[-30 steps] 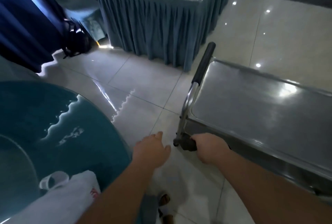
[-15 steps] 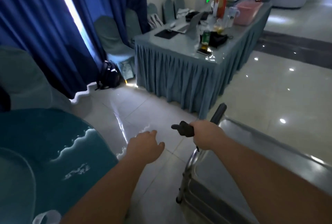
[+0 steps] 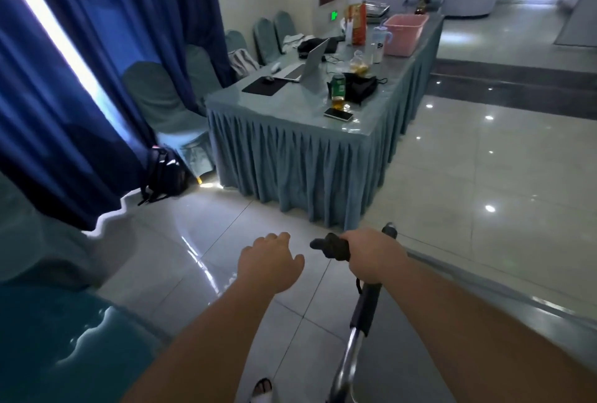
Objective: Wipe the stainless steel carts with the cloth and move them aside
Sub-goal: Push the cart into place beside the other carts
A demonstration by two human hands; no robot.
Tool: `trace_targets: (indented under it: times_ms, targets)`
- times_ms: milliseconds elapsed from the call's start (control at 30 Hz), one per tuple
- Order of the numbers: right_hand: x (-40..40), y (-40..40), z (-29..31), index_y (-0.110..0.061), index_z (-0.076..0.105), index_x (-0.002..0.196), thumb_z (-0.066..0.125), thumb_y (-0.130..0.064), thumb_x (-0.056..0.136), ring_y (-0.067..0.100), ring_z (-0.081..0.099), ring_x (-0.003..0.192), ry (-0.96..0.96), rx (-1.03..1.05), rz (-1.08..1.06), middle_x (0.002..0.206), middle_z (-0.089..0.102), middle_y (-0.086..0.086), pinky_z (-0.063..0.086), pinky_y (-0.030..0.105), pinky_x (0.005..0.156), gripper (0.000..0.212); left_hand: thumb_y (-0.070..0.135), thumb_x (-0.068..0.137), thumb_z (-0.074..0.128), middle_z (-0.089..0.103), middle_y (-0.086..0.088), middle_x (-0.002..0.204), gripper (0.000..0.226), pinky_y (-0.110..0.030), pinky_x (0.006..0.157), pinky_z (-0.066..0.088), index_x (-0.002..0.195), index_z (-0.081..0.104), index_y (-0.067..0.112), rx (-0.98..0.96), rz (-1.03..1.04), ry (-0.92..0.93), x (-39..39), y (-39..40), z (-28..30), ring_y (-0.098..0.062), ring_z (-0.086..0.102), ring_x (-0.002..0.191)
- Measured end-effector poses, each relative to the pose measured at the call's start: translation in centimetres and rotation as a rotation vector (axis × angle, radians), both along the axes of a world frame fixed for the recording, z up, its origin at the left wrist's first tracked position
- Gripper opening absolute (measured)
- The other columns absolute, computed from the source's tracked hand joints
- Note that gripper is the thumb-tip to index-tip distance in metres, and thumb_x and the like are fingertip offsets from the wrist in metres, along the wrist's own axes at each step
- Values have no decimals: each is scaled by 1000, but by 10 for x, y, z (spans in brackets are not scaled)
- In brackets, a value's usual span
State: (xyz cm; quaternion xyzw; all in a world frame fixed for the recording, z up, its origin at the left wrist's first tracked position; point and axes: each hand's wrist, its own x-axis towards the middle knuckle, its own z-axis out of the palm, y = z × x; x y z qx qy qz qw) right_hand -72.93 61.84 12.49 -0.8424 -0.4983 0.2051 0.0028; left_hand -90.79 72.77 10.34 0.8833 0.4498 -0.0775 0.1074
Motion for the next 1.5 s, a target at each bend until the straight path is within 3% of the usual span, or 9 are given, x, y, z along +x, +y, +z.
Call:
trace_targets:
  times_ms: [267,400,700,833,1100,1233,1300,1400,1500]
  targets:
    - [22,113,-18,-25,60,104,53,-5,87,21,65,88,-9,-83,-237,96,65,-1,52,36,80,27,65,99,42,59,-2,144,63,-46,102,47,148,48,26,-73,-211,49,54,159,-49,-28,57,127]
    - [19,160,-23,-25,60,110,55,-7,88,20,64,88,31,-92,-318,98,64,0,52,33,74,29,65,99,42,59,-2,146,63,-46,104,45,149,48,26,-129,-295,61,73,222,-67,-28,56,129]
    - [42,191,-24,-24,64,115,52,-6,89,20,64,87,-23,-146,-497,102,68,-1,46,30,70,34,57,103,41,52,-5,153,63,-45,108,40,156,43,22,-164,-499,74,116,278,-65,-30,49,137]
    - [54,208,-28,-25,63,112,53,-9,88,16,62,80,-25,-149,-551,95,65,-4,46,29,63,30,58,103,40,52,-5,155,64,-46,110,39,156,42,22,-161,-471,48,122,303,-54,-30,50,139]
    - [73,253,-50,-23,62,113,53,-8,88,20,66,86,66,-159,-484,96,64,0,59,38,82,31,62,98,43,55,-2,152,68,-47,106,43,156,40,28,-120,-442,77,136,334,-64,-28,52,134]
    - [99,279,-62,-22,62,114,54,-5,90,20,65,84,71,-165,-406,94,63,-1,54,33,73,30,64,96,41,56,-4,149,67,-47,102,44,151,44,26,-139,-441,136,152,347,-74,-29,54,131]
    - [120,292,-65,-21,61,115,54,-5,91,20,64,86,58,-176,-372,96,61,-1,51,32,73,30,63,97,41,56,-4,149,66,-47,103,44,152,44,26,-133,-441,164,171,355,-75,-30,54,132]
    - [162,307,-64,-19,61,121,55,-6,93,23,66,97,49,-185,-334,108,64,2,57,36,86,31,62,99,42,57,-5,148,64,-46,102,46,151,46,25,-99,-450,180,212,370,-66,-30,55,131]
    - [216,314,-50,-19,61,125,56,-7,93,24,66,102,59,-167,-318,115,64,4,56,37,91,34,62,99,45,58,-7,144,62,-47,100,47,148,47,25,-91,-450,184,263,389,-44,-31,57,127]
